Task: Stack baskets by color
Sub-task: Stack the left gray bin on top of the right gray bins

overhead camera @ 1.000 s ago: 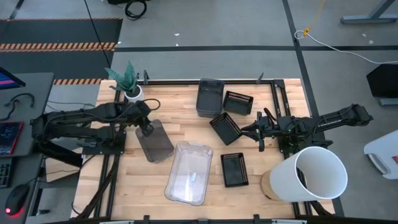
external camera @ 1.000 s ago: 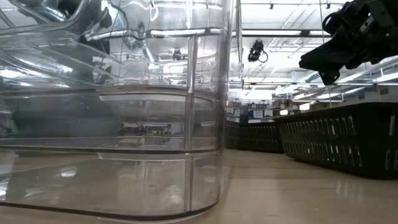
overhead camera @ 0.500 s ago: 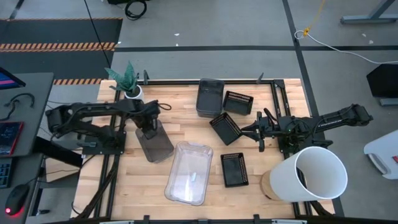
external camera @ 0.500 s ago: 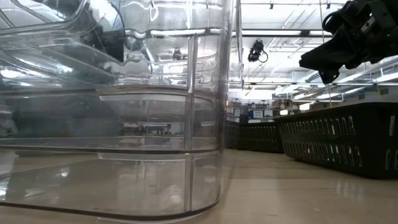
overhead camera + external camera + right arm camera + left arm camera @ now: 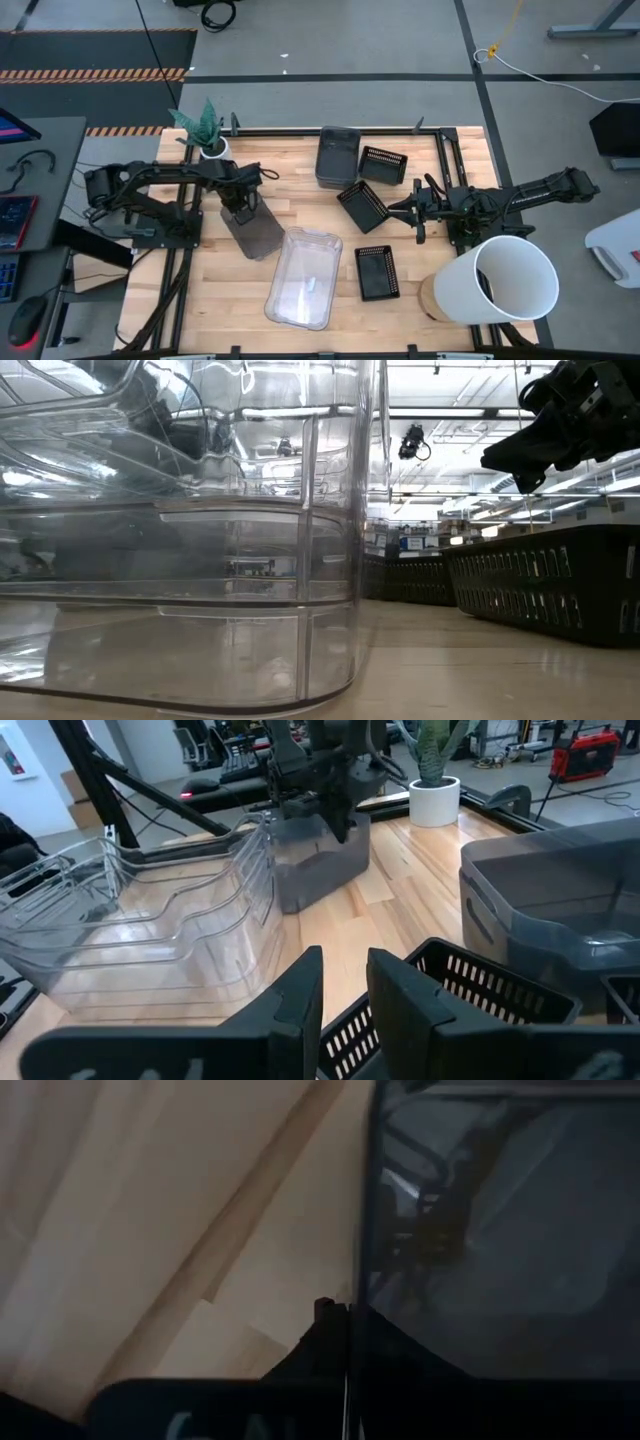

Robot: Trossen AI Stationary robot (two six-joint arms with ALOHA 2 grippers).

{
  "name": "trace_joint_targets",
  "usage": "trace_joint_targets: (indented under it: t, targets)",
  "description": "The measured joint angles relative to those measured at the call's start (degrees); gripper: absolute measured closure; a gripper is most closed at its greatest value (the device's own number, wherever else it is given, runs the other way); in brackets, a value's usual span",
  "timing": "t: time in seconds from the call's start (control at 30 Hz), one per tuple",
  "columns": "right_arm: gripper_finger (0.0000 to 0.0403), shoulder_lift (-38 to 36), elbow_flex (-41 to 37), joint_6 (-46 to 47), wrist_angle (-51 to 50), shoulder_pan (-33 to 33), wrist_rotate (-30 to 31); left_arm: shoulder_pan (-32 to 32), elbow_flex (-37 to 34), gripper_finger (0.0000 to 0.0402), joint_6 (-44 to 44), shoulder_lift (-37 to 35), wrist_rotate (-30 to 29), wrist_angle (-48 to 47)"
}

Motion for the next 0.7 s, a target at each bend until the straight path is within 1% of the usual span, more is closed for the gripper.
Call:
trace_joint_targets:
  t: [0.1,0.2,0.3,0.43,0.5,0.57,0.7]
  targets:
    - [0.0316,0.0,0.0,0.0,0.0,0.0,0.0,0.0,2.7,0.0395,1.5,0.0,-0.3,-0.7]
    - [0.0316,0.0,0.0,0.0,0.0,0.0,0.0,0.1,7.1,0.0396,4.7,0.0,-1.5,-2.6]
    - [0.0316,0.0,0.0,0.0,0.0,0.0,0.0,0.6,13.2,0.0397,7.9,0.0,-4.9,-6.1]
    - [0.0316,0.0,0.0,0.0,0.0,0.0,0.0,2.4,22.6,0.0397,11.3,0.0,-6.1,-10.5]
    - [0.0316,0.0,0.0,0.0,0.0,0.0,0.0,3.1,27.3,0.0397,13.3,0.0,-9.0,-12.0]
    - [0.0316,0.0,0.0,0.0,0.0,0.0,0.0,3.6,31.6,0.0397,15.7,0.0,-11.2,-11.7]
    - [0.0316,0.0,0.0,0.0,0.0,0.0,0.0,4.0,38.9,0.0397,20.3,0.7,-12.0,-7.8]
